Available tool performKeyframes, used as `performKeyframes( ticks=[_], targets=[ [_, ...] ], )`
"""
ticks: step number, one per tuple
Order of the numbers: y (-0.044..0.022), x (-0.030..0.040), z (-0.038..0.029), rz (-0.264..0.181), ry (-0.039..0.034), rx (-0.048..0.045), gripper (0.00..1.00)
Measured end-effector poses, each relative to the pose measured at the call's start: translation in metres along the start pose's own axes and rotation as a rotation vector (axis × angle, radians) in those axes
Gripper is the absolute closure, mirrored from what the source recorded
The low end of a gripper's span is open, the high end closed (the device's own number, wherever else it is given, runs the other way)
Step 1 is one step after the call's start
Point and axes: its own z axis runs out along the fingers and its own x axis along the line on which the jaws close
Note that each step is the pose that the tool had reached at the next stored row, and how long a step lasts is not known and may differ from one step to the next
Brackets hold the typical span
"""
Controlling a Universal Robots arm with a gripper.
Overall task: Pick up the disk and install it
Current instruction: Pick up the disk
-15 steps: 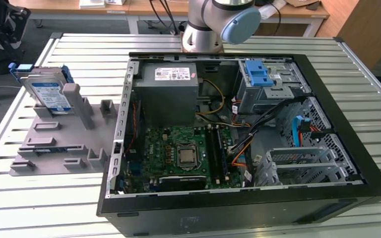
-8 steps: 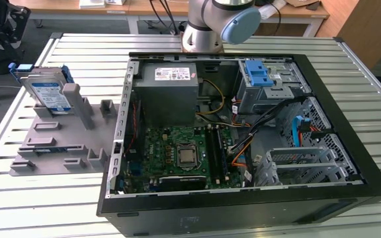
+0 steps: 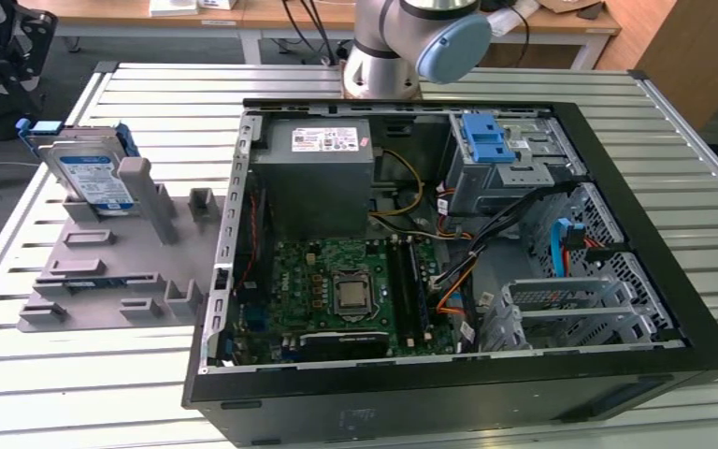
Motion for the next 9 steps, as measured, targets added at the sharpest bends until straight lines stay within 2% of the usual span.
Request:
performKeyframes(
  ticks=[9],
  targets=[
    [0.0000,0.0000,0.0000,-0.045,0.0020,-0.0011,0.89]
  ],
)
